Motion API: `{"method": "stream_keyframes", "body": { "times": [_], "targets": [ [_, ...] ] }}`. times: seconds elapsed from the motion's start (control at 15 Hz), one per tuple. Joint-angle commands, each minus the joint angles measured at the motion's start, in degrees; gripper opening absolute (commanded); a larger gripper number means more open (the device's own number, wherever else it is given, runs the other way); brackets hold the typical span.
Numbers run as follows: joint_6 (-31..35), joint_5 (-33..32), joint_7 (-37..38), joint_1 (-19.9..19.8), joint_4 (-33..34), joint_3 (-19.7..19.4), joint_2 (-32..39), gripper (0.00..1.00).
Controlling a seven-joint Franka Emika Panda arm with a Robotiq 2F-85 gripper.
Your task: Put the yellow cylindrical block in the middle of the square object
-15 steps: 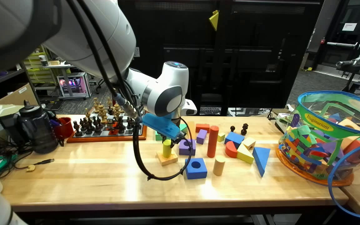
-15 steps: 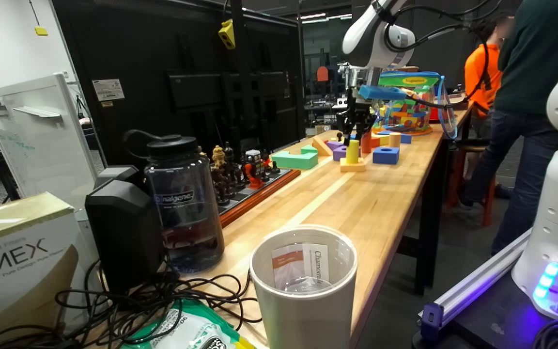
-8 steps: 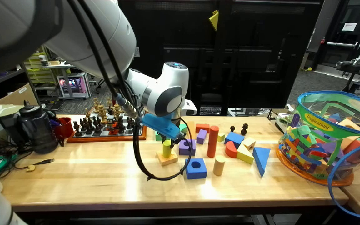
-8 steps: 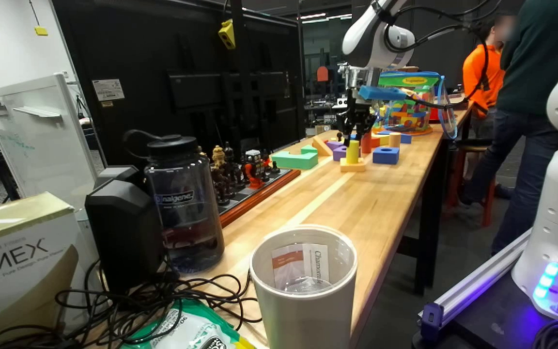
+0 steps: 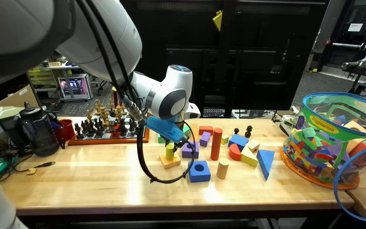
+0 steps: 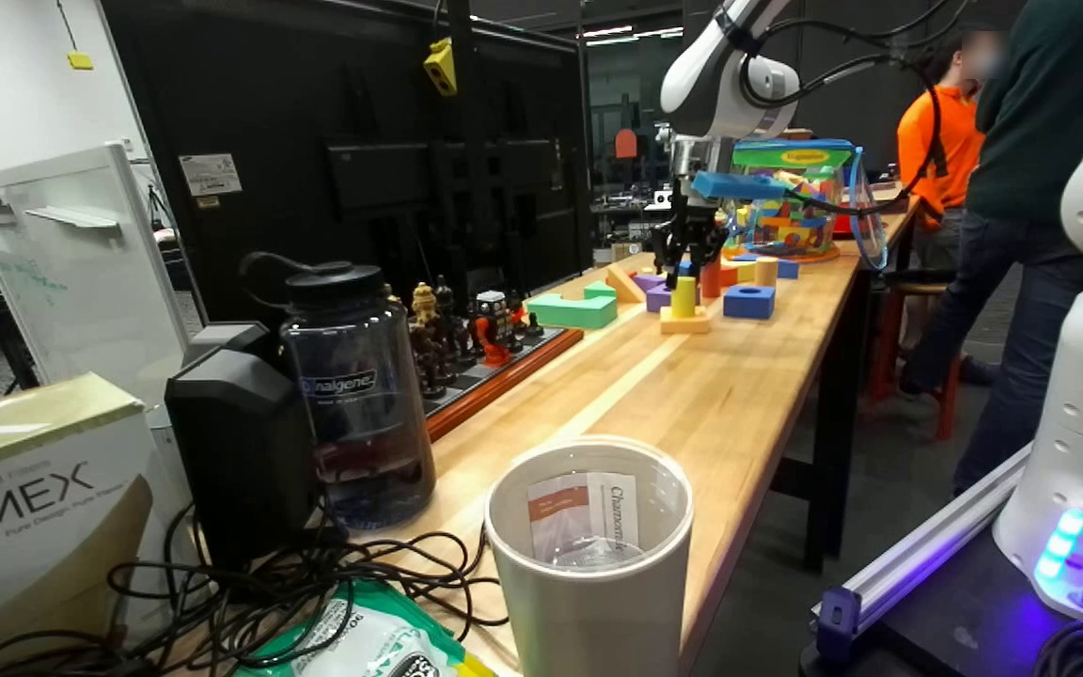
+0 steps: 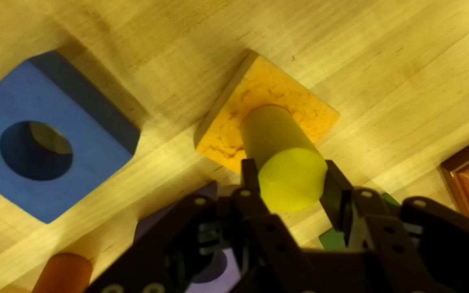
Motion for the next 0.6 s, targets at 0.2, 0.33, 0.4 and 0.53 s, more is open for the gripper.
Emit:
{"method": "stream_keyframes", "body": {
  "times": [0.2,0.33,0.4,0.53],
  "targets": [
    [-0.67,-1.16,1.72,-0.21,0.86,0.4,1.42,0.16],
    [-0.61,-1.43,1.89,-0.18,0.84,0.49,1.46,0.16],
    [-0.55,-1.53,1.92,-0.17,0.77,0.52,1.45,0.16],
    [-0.4,-1.5,1.86,-0.16,0.64,0.54,1.43,0.16]
  ]
}}
